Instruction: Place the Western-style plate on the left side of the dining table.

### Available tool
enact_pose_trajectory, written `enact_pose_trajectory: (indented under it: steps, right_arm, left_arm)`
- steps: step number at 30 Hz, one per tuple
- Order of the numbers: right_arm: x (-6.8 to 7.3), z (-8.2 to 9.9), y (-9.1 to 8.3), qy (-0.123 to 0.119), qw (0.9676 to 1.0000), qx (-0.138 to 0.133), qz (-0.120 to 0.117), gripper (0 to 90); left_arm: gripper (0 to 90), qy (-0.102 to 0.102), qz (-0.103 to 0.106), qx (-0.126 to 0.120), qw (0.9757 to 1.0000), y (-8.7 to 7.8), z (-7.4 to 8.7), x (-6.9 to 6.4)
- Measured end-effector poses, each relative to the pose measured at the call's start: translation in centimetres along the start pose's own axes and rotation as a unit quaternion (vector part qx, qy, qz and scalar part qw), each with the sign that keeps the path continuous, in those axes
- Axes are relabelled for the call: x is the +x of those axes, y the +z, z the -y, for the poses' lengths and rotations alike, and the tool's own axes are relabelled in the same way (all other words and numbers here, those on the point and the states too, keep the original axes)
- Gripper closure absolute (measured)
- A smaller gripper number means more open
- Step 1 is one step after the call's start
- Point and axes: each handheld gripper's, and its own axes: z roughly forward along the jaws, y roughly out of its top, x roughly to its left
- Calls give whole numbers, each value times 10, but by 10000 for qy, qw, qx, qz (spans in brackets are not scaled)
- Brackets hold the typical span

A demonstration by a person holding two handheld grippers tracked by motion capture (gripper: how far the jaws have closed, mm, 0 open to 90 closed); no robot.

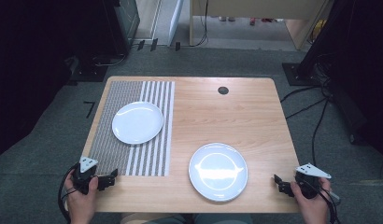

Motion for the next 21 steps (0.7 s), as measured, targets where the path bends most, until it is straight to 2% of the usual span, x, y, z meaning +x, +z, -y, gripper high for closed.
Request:
enact_pose_trajectory:
  steps: [21]
  right_arm:
    - [0, 0, 0, -2, 10000, 18, -4, 26]
  left_arm:
    - [0, 13, 9, 0, 10000, 0, 0, 0]
